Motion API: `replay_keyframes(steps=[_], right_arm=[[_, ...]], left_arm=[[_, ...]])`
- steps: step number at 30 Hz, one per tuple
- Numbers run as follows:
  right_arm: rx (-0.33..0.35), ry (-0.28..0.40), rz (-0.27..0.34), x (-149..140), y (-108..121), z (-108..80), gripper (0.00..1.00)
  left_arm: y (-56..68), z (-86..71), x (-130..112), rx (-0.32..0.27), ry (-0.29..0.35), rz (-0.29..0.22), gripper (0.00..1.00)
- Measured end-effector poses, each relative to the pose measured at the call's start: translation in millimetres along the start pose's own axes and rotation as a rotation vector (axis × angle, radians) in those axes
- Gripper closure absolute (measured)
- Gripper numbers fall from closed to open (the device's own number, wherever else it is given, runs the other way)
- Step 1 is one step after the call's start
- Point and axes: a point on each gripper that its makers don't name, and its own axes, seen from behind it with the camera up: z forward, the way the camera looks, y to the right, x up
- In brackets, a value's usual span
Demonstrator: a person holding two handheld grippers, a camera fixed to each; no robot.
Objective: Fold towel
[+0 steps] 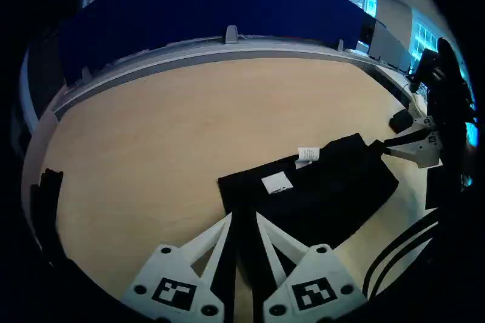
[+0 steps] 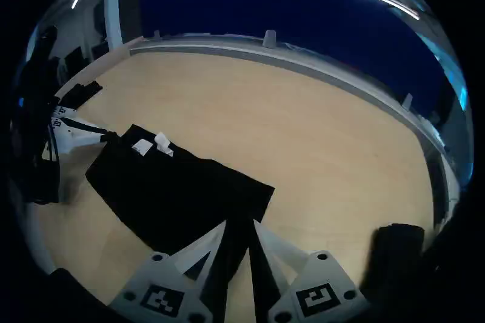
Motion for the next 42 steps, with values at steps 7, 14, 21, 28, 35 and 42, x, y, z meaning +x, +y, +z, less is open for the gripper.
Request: replay_keyframes(steps=[7, 14, 21, 28, 35, 42], right_arm=[[-0.017, -0.007, 0.007, -0.4, 4.2, 9.3, 0.78], [-0.050, -0.004, 0.002, 3.8, 10.6, 13.2, 0.64], [-0.061, 0.005, 0.008, 7.2, 13.4, 11.6, 0.28], [-0.067, 0.029, 0.030, 7.9, 16.9, 4.3, 0.00], [-0.065, 0.038, 0.048, 6.4, 18.7, -4.4, 0.00], [-0.056, 0.041, 0.047, 4.2, 15.0, -15.9, 0.00]], left_arm=[[-6.6, 11.2, 2.6, 0.013, 0.003, 0.013, 0.85], [-12.5, 14.9, 8.8, 0.039, 0.018, 0.031, 0.76], [-13.1, 11.5, 12.1, 0.042, 0.016, 0.019, 0.44], [-14.1, 4.4, 14.0, 0.039, 0.028, -0.005, 0.18], [-12.7, -3.0, 12.1, 0.032, 0.028, -0.009, 0.16], [-10.1, -18.2, 6.3, 0.032, 0.028, -0.012, 0.16]])
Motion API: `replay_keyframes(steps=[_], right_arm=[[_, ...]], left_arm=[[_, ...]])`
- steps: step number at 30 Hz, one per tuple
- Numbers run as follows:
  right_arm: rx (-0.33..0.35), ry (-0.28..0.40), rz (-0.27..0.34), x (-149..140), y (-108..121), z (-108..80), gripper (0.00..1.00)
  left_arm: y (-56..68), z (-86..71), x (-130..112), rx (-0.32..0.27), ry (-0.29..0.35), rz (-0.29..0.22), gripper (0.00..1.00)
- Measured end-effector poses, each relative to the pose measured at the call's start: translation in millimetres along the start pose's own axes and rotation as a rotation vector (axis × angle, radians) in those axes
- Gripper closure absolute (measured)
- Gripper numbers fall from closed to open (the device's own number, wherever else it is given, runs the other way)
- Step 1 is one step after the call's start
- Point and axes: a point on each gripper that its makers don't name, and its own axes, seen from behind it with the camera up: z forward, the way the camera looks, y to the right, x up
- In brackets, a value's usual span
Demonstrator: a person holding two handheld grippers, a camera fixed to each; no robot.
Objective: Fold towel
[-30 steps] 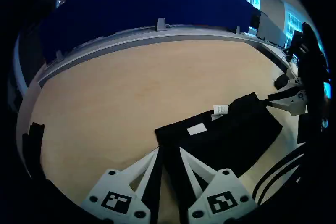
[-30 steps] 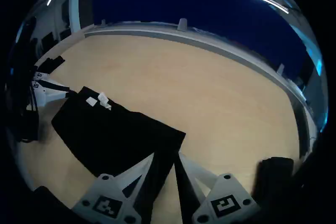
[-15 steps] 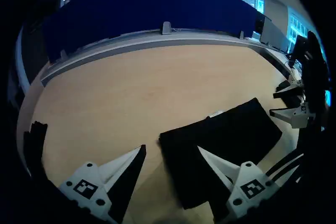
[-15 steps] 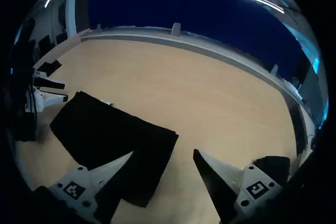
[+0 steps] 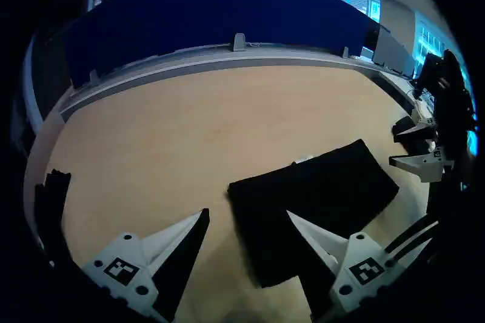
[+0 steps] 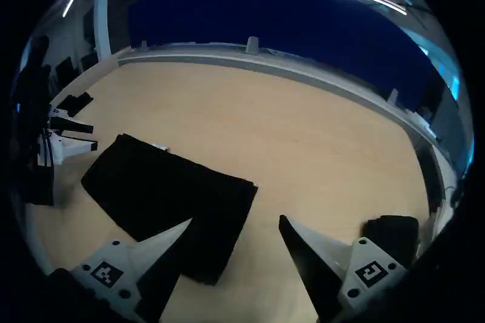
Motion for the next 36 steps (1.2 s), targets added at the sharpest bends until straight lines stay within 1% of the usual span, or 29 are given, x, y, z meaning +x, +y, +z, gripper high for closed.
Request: replay_keyframes(steps=[5, 11, 16, 21, 24, 29, 36], right_arm=[[0.008, 0.001, -0.005, -5.1, -5.6, -11.3, 0.00], [0.011, -0.002, -0.006, -18.0, -12.5, -24.1, 0.00], [0.012, -0.003, 0.009, -29.8, -17.2, -36.3, 0.00], [0.012, 0.001, 0.022, -39.6, -20.2, -48.2, 0.00], [0.019, 0.000, 0.019, -44.0, -22.2, -50.9, 0.00], [0.042, -0.013, 0.000, -51.0, -26.0, -49.5, 0.00], [0.081, -0.037, -0.050, -60.4, -30.4, -44.5, 0.00]], left_arm=[[-0.8, -16.2, -10.8, 0.013, -0.002, 0.009, 0.16], [0.2, -35.9, -30.3, 0.022, -0.008, -0.001, 0.16], [2.2, -50.9, -45.8, 0.025, -0.016, -0.007, 0.16], [4.7, -62.6, -57.1, 0.025, -0.018, -0.011, 0.16], [5.4, -66.7, -61.9, 0.028, -0.020, -0.013, 0.16], [5.6, -75.2, -64.1, 0.034, -0.016, -0.018, 0.16], [3.3, -89.6, -67.7, 0.056, -0.005, -0.031, 0.16]])
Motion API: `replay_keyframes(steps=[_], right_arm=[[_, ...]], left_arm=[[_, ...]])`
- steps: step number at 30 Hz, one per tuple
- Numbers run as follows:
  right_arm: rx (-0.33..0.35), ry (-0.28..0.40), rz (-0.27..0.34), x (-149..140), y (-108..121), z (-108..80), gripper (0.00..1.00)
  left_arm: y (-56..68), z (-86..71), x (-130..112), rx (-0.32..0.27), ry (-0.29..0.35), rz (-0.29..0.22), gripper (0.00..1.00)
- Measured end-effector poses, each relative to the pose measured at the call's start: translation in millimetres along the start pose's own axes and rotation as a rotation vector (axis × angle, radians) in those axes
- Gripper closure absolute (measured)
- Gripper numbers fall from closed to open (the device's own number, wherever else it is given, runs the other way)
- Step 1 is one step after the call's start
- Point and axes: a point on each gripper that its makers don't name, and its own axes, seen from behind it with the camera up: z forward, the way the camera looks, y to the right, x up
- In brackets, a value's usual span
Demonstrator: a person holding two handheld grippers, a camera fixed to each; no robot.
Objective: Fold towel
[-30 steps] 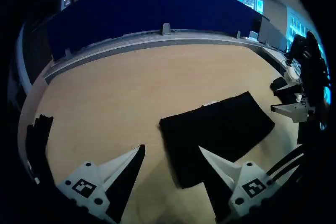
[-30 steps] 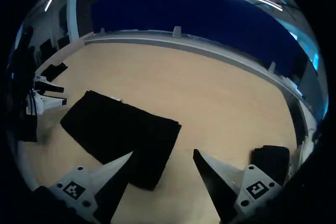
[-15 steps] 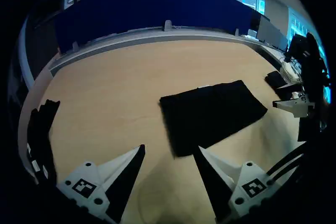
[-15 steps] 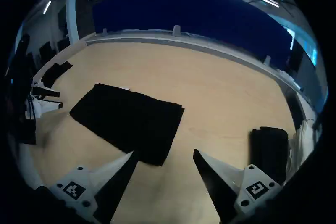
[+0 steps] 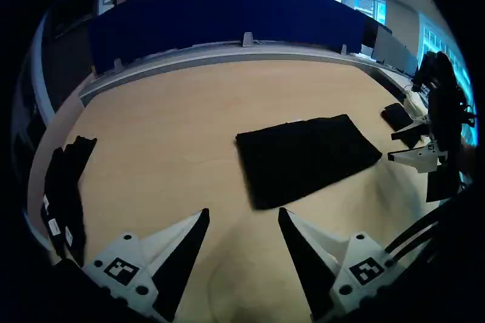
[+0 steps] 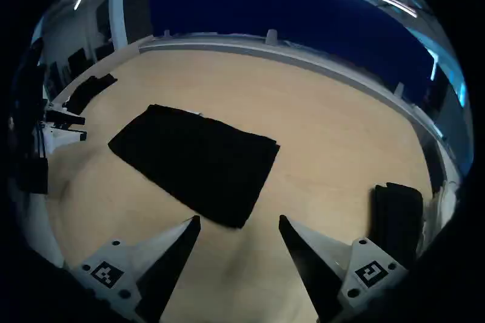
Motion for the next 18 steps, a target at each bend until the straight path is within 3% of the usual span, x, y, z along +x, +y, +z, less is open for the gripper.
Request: replay_keyframes(steps=[13, 18], right_arm=[[0.083, -0.051, -0.132, -9.2, -14.5, 12.5, 0.00], [0.095, -0.068, -0.151, -11.1, -15.4, 19.4, 0.09]], left_arm=[[-12.5, -28.7, -27.2, 0.061, 0.000, -0.053, 0.16], [-19.0, -38.2, -35.9, 0.083, -0.004, -0.065, 0.16]])
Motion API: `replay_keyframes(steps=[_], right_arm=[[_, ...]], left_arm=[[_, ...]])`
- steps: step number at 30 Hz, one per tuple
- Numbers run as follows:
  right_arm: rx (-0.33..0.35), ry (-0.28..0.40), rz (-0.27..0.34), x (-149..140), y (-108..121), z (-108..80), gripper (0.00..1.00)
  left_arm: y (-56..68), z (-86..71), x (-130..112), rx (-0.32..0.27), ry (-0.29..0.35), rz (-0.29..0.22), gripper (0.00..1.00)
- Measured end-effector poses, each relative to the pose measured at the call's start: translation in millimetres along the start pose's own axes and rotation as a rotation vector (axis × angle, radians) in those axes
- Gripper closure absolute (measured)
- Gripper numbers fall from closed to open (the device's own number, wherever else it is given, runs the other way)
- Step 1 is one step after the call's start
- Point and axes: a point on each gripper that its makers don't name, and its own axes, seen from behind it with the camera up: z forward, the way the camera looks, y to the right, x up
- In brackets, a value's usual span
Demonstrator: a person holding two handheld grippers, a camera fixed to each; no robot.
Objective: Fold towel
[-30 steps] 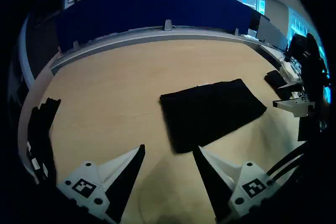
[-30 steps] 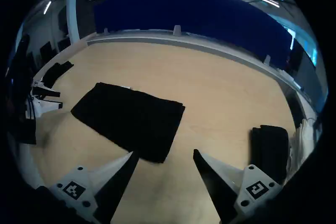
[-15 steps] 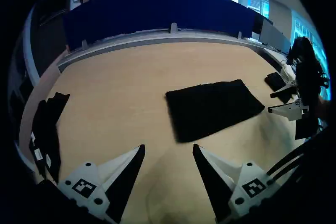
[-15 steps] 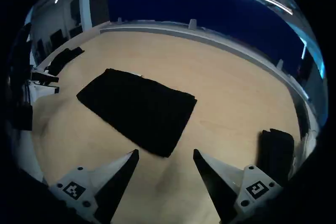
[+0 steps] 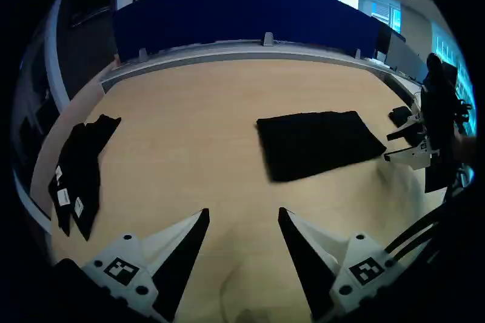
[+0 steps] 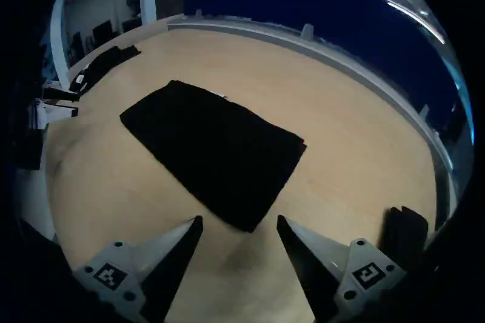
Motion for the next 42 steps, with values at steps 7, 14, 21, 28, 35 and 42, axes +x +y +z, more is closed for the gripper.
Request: replay_keyframes(steps=[7, 14, 21, 28, 35, 42], right_arm=[[0.012, -0.039, 0.001, -5.7, 2.6, 9.3, 0.33], [0.023, -0.060, 0.002, -9.5, 5.6, 14.0, 0.48], [0.039, -0.076, 0.001, -14.3, 4.9, 15.6, 0.72], [0.042, -0.072, -0.013, -12.2, 4.4, 15.0, 0.93], [0.033, -0.063, -0.042, -5.7, 5.1, 13.4, 0.94], [0.015, -0.022, -0.062, 20.2, 7.0, 0.8, 0.94]], left_arm=[[-8.3, -16.7, -6.9, 0.020, 0.003, -0.015, 0.17], [-15.1, -28.1, -13.8, 0.033, 0.002, -0.040, 0.16], [-20.0, -34.1, -20.7, 0.041, -0.004, -0.040, 0.16], [-23.7, -35.7, -23.9, 0.048, -0.007, -0.046, 0.16], [-23.7, -37.4, -21.0, 0.047, -0.003, -0.055, 0.17], [-28.6, -38.3, -15.7, 0.052, 0.006, -0.057, 0.16]])
